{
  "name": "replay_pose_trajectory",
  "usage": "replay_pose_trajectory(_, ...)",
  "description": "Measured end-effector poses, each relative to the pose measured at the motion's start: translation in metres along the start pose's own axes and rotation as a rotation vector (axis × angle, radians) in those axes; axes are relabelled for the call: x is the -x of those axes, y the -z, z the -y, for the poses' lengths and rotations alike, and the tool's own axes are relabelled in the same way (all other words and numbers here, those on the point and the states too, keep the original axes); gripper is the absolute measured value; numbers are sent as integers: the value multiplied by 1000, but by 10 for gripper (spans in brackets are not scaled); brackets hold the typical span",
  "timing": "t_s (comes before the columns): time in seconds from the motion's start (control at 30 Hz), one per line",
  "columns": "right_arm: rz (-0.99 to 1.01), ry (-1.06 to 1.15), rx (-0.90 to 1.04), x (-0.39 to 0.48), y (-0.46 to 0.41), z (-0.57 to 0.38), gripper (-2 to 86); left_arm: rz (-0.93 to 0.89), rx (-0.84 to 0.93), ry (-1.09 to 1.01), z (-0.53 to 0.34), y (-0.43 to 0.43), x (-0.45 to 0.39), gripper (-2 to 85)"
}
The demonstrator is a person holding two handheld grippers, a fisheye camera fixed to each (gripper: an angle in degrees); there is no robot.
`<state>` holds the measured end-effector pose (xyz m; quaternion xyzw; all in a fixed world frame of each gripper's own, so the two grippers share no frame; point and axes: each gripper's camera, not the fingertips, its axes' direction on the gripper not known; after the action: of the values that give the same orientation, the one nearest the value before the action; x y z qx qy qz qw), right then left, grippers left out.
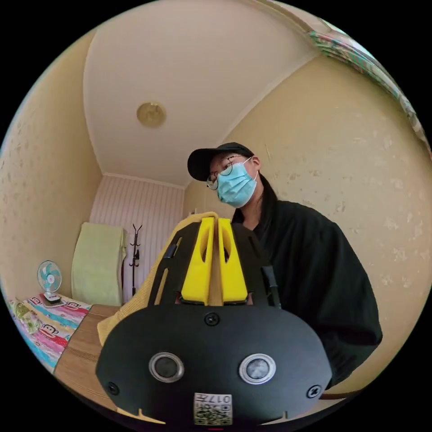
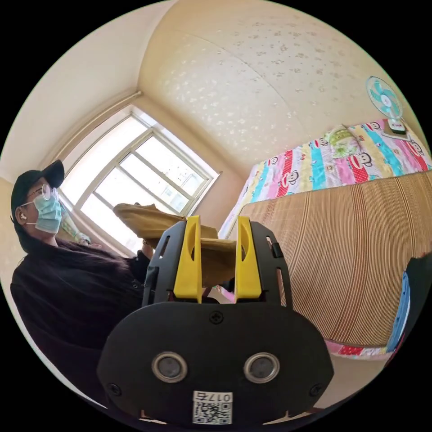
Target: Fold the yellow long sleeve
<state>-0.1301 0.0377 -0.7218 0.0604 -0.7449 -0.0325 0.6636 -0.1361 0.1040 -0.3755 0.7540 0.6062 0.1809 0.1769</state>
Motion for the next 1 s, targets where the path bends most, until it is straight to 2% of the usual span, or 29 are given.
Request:
replay_pose_trajectory(0.07, 29, 56, 13, 14, 2, -15, 107, -207, -107, 77, -23, -25, 45, -8)
replay_pose_trajectory(0.13, 29, 130, 29, 31, 10, -39, 107, -293, -122, 88, -34, -53, 64, -8)
replay_pose_trajectory(0.33, -168, 166, 188, 19, 9, -109, 102, -432, -39, 73, -45, -155, 93, -8)
replay_pose_trajectory(0.43, -156, 200, 261, 1, -6, -140, 97, -482, 21, 110, -47, -201, 104, -7)
replay_pose_trajectory(0.47, -144, 200, 276, -3, -10, -144, 96, -482, 53, 129, -47, -216, 107, -7)
replay_pose_trajectory(0.6, 208, 251, 406, -22, -36, -161, 84, -444, 109, 169, -48, -238, 112, -7)
replay_pose_trajectory(0.67, 170, 280, 365, -25, -27, -160, 78, -419, 122, 187, -46, -237, 112, -7)
replay_pose_trajectory(0.8, -181, 218, 54, -23, 58, -128, 59, -230, 150, 171, -34, -212, 90, -8)
replay_pose_trajectory(0.9, -388, 201, -234, 5, 137, -109, 43, 6, 167, 154, -22, -175, 60, -8)
replay_pose_trajectory(1.0, -450, 215, -452, 32, 200, -99, 22, 296, 295, 114, -16, -147, 27, -8)
